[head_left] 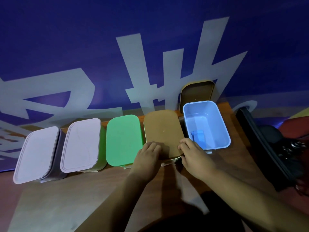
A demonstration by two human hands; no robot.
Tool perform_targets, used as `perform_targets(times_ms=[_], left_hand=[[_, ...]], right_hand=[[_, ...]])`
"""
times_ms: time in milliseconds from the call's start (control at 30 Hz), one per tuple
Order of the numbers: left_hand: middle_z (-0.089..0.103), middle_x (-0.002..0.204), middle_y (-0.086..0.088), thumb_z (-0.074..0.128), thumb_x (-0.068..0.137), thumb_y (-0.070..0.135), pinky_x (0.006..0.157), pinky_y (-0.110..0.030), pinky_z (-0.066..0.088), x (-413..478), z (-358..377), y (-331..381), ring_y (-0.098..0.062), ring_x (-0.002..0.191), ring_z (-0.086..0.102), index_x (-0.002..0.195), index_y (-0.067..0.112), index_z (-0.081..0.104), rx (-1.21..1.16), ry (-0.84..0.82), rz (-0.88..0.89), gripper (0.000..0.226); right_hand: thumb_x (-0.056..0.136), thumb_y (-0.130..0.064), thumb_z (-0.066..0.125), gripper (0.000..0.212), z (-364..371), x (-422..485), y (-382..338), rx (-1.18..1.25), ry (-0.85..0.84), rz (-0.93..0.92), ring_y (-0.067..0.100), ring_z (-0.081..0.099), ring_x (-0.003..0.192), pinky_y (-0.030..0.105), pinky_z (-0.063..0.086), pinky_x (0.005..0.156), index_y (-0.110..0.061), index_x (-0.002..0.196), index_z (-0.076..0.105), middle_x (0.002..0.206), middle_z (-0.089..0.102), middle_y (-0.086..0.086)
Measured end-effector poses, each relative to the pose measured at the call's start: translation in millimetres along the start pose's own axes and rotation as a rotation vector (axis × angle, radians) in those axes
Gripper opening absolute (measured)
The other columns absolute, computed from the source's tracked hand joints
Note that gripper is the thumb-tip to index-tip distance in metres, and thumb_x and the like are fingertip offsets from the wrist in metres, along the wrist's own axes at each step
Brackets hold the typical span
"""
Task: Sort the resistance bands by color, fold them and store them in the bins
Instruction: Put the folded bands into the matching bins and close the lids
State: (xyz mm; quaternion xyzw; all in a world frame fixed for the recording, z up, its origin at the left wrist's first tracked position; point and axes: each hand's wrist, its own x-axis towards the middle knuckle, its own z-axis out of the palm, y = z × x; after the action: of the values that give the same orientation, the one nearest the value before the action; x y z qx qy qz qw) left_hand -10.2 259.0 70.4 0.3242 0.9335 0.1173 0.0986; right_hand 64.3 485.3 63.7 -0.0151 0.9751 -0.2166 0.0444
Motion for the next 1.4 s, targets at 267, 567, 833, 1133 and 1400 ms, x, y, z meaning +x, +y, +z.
perform_targets(times_ms=[267,567,833,1133,1400], left_hand=[[0.050,0.142,0.005,0.064,0.090,0.043,0.101,-0.039,0.050,-4,1,0,-0.023,0.125,0.050,0.131,0.025,0.057,0.009,0.020,0.043,0.045],[0.017,0.170,-0.018,0.083,0.087,0.042,0.118,-0.042,0.042,5,2,14,-0.039,0.144,0.044,0.152,0.009,0.035,-0.152,-0.045,-0.281,0.087],[0.021,0.172,-0.005,0.085,0.086,0.041,0.115,-0.041,0.047,6,1,15,-0.031,0.143,0.051,0.156,0.010,0.036,-0.238,-0.024,-0.349,0.091],[0.027,0.171,-0.007,0.081,0.092,0.031,0.123,-0.032,0.033,0,-2,20,-0.028,0.148,0.044,0.162,0.010,0.036,-0.224,-0.011,-0.328,0.085],[0.041,0.157,-0.007,0.076,0.095,0.032,0.121,-0.040,0.042,-10,4,21,-0.027,0.142,0.047,0.148,0.009,0.053,-0.190,-0.017,-0.307,0.062]], right_hand=[[0.101,-0.026,0.066,0.023,1,-1,2,-0.030,-0.011,-0.018,0.017,0.054,0.128,0.031,0.053,0.100,-0.021,0.121,0.058,0.139,0.042,-0.006],[0.101,-0.027,0.066,0.030,-5,5,3,-0.062,-0.044,0.000,0.017,0.058,0.114,0.034,0.058,0.081,-0.023,0.129,0.057,0.132,0.042,-0.008],[0.101,-0.027,0.065,0.021,-10,10,1,-0.095,-0.059,-0.006,0.018,0.058,0.103,0.034,0.054,0.071,-0.022,0.119,0.056,0.126,0.041,-0.008],[0.101,-0.025,0.064,0.013,-6,8,2,-0.108,-0.052,-0.030,0.019,0.056,0.099,0.039,0.057,0.069,-0.022,0.106,0.052,0.121,0.039,-0.007],[0.102,-0.020,0.061,0.012,-1,5,0,-0.135,-0.078,-0.055,0.021,0.057,0.105,0.034,0.051,0.071,-0.020,0.111,0.054,0.128,0.040,-0.004]])
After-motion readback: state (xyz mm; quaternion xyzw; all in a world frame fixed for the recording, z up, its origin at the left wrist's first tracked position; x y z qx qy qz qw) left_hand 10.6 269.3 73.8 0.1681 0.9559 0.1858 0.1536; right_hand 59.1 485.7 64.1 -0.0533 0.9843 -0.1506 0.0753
